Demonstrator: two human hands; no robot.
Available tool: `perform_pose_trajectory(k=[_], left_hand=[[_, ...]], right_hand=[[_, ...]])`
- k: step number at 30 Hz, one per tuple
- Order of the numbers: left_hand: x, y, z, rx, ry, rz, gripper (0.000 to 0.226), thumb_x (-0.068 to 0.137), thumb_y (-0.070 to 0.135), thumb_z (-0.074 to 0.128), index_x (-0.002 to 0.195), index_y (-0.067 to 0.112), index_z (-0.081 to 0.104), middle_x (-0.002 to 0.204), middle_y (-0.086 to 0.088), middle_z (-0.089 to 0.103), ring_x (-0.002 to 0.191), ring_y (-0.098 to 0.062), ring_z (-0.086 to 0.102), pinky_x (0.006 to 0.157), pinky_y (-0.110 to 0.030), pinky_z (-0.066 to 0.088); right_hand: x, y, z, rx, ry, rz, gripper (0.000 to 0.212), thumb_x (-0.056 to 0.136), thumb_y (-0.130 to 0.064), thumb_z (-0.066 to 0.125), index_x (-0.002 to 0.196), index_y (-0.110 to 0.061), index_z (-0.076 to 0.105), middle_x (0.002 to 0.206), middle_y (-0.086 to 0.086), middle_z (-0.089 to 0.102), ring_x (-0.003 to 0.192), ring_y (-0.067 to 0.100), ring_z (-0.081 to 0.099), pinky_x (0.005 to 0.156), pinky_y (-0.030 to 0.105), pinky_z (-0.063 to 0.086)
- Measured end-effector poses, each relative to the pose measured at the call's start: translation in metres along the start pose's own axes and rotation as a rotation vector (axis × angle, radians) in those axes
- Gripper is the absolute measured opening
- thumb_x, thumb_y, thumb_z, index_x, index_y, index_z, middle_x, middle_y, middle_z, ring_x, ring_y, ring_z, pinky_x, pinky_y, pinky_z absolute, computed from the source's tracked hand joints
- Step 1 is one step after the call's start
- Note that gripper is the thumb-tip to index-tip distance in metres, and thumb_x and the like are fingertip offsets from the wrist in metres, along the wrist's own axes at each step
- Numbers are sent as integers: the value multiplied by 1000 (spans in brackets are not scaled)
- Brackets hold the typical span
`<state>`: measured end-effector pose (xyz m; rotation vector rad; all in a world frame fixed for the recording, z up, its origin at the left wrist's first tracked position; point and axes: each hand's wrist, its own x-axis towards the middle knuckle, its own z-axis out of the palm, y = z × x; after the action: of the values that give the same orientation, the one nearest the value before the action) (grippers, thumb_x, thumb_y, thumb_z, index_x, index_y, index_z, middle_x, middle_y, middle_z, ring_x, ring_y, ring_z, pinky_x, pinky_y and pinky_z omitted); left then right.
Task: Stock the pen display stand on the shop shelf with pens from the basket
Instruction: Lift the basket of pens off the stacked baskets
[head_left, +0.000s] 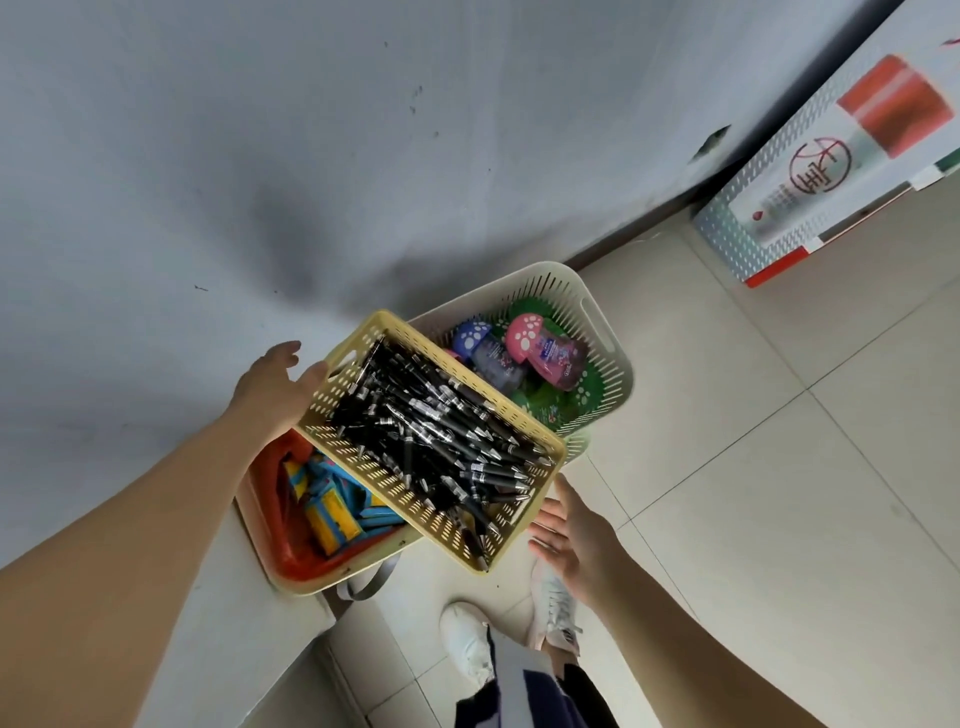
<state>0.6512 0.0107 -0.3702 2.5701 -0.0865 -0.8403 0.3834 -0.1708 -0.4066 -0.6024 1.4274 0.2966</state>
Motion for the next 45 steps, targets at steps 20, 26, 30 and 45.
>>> perform_pose_trajectory(k=[20, 26, 30, 45], left_hand=[[25, 17, 20, -259, -93, -163, 29, 92, 19, 52, 115, 2, 60, 112, -16, 55, 97, -27, 46, 83, -36, 35], [14, 17, 9, -365, -102, -260, 14, 79, 18, 64, 90, 10, 64, 100, -14, 66, 106, -38, 57, 98, -51, 42], [-4, 32, -1, -456, -118, -290, 17, 76, 20, 67, 87, 8, 67, 85, -11, 67, 94, -36, 62, 91, -44, 47], [-104, 102, -67, -659, -252, -93, 21, 87, 16, 58, 98, 2, 69, 104, -14, 67, 90, -25, 57, 84, -33, 41]], right_hand=[[8, 2, 14, 154, -36, 17, 42, 93, -46, 50, 100, -7, 63, 104, 10, 68, 101, 21, 62, 89, 37, 43], [2, -8, 8, 134, -34, 14, 45, 91, -47, 51, 106, -7, 63, 105, 9, 67, 98, 20, 60, 91, 37, 41], [-13, -20, -1, 129, -31, -10, 46, 91, -48, 52, 107, -6, 62, 99, 9, 66, 94, 19, 59, 89, 37, 41], [-133, -103, -48, 134, -116, -191, 63, 89, -46, 56, 129, 1, 46, 116, 12, 54, 111, 25, 47, 97, 37, 36]])
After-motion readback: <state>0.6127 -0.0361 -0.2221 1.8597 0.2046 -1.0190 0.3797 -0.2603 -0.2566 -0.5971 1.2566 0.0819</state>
